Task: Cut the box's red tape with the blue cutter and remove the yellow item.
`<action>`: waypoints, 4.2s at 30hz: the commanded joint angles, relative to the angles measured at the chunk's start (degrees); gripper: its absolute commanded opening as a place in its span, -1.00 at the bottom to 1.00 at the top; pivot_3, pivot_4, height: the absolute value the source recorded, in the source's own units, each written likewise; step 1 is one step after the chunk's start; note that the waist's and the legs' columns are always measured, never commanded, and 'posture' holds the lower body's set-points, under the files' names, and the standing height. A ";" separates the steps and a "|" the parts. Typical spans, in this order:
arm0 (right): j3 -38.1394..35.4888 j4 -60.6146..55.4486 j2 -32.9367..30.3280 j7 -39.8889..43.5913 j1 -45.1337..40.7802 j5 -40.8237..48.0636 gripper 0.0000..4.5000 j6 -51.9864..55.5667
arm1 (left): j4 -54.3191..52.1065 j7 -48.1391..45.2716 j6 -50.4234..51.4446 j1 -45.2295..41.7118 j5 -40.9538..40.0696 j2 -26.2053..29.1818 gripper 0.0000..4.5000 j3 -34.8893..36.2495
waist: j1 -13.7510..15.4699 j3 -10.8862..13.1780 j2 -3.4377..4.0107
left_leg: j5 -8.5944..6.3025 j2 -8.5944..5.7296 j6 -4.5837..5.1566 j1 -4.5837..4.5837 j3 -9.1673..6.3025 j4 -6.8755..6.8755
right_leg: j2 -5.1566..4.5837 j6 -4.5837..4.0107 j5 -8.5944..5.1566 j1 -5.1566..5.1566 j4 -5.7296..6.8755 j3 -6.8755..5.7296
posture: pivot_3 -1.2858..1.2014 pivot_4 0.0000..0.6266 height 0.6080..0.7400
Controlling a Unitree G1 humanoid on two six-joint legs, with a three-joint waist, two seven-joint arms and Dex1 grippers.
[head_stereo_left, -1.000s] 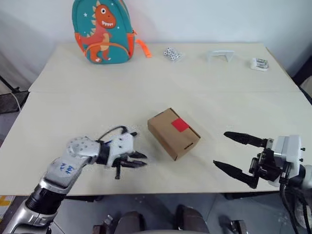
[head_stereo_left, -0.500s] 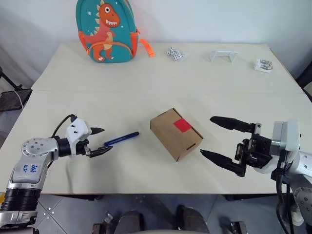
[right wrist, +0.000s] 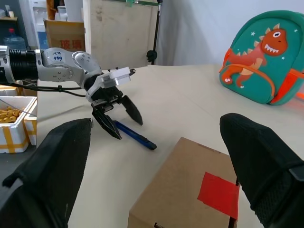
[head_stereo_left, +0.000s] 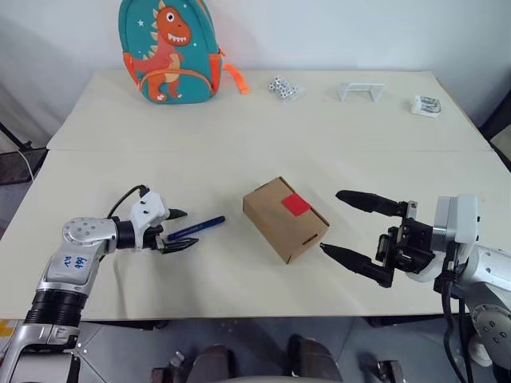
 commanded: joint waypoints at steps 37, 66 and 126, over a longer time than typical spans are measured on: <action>-21.43 -4.22 -4.12 9.27 25.30 0.95 1.00 0.77 | -36.10 0.81 25.91 0.01 1.65 -7.74 -0.79 -25.51 | 0.33 -0.16 -0.16 | -0.09 -0.04 0.17 -0.02 -0.09 0.13 | 0.07 0.10 0.07 0.11 -0.09 0.27 | 0.03 -0.52 1.00; 7.07 2.96 -16.17 5.63 7.54 -16.91 -0.99 13.20 | -33.98 9.35 40.81 -8.23 6.27 -15.26 -0.79 -33.84 | 0.37 -0.20 -0.21 | -0.14 -0.07 0.34 0.14 -0.31 0.34 | 0.04 0.02 0.11 0.19 -0.11 0.66 | 0.03 -0.52 1.00; -8.45 5.82 -17.11 -8.59 -6.70 36.51 -0.34 52.18 | -37.57 1.48 6.47 0.28 1.33 -4.54 -0.79 -20.77 | 0.70 -0.21 -0.24 | -0.14 0.14 0.27 -0.09 -0.36 0.36 | 0.02 -0.06 0.15 -0.03 -0.14 0.51 | 0.03 -0.52 1.00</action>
